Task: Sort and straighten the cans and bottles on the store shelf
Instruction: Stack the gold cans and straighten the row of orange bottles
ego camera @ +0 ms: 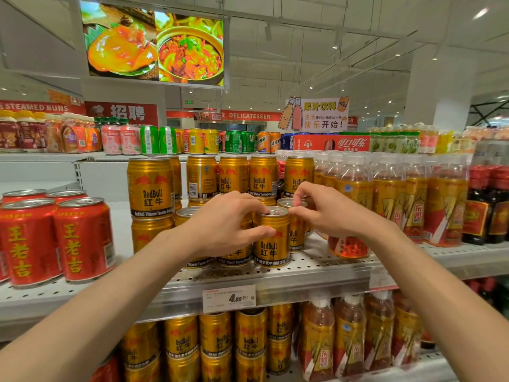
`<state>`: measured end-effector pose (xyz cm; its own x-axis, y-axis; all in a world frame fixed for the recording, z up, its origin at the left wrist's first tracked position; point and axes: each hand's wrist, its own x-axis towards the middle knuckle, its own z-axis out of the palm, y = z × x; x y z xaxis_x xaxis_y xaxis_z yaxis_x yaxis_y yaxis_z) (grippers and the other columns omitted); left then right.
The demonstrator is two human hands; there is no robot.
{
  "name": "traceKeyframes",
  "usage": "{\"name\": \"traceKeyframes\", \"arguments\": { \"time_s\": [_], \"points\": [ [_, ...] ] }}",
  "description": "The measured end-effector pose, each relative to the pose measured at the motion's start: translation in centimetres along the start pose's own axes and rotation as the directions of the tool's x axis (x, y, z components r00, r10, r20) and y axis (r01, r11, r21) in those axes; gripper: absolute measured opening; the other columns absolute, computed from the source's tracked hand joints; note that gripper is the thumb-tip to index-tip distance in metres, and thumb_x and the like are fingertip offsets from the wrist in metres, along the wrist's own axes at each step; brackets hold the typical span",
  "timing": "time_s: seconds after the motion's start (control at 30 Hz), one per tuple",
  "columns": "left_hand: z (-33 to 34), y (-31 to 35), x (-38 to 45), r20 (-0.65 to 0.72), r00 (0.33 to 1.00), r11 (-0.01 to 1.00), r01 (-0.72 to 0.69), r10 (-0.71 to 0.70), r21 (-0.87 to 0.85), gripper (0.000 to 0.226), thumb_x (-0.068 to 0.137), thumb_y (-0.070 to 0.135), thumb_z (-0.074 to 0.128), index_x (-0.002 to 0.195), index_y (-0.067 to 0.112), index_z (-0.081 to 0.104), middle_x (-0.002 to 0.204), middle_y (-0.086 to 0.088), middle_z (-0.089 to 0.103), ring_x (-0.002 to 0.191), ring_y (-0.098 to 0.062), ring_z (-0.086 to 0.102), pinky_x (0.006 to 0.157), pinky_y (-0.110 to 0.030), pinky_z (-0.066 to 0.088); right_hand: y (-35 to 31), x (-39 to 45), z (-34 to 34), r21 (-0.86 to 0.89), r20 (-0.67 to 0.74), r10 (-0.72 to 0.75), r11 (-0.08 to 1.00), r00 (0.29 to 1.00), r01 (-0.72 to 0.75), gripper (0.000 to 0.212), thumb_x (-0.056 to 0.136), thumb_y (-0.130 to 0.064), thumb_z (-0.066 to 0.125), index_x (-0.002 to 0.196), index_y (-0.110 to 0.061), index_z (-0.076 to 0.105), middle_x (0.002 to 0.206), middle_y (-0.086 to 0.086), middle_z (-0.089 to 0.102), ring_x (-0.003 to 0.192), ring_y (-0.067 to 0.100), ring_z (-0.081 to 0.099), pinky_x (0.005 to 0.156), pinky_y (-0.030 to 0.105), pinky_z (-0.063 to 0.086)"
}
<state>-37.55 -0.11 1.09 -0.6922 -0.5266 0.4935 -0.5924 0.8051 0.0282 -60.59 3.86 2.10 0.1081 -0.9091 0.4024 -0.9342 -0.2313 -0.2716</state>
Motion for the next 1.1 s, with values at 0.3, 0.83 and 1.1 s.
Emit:
{"name": "traceKeyframes", "arguments": {
  "time_s": [0.3, 0.83, 1.1],
  "points": [
    [0.3, 0.2, 0.9, 0.000, 1.000, 0.997, 0.016, -0.016, 0.074, 0.055, 0.089, 0.065, 0.053, 0.130, 0.030, 0.059, 0.131, 0.007, 0.061, 0.122, -0.012, 0.050, 0.104, -0.041, 0.042, 0.7, -2.6, -1.4, -0.021, 0.028, 0.008, 1.000, 1.000, -0.007, 0.014, 0.101, -0.040, 0.055, 0.106, -0.028, 0.054, 0.086, -0.012, 0.061, 0.072, 0.005, 0.059, 0.066, 0.028, 0.052],
    [1.4, 0.2, 1.4, -0.039, 0.998, 0.973, 0.059, -0.051, 0.222, 0.060, 0.091, 0.068, 0.046, 0.134, 0.029, 0.059, 0.133, 0.004, 0.062, 0.121, -0.016, 0.051, 0.099, -0.040, 0.047, 0.7, -3.7, 1.5, 0.001, -0.216, -0.012, 1.000, 0.976, 0.012, 0.015, 0.102, -0.036, 0.054, 0.109, -0.024, 0.051, 0.097, -0.011, 0.061, 0.084, 0.011, 0.058, 0.076, 0.031, 0.045],
    [-1.4, -2.7, -2.6, -0.007, 0.997, 0.963, 0.073, -0.073, 0.260, 0.076, 0.085, 0.078, 0.042, 0.146, 0.032, 0.045, 0.144, 0.008, 0.051, 0.129, -0.012, 0.046, 0.107, -0.036, 0.043, -0.5, -3.2, 3.4, -0.046, -0.248, -0.151, 0.989, 0.957, 0.144, 0.046, 0.097, -0.045, 0.057, 0.139, -0.026, 0.052, 0.142, -0.007, 0.055, 0.138, 0.011, 0.043, 0.124, 0.045, 0.025]
  ]
}}
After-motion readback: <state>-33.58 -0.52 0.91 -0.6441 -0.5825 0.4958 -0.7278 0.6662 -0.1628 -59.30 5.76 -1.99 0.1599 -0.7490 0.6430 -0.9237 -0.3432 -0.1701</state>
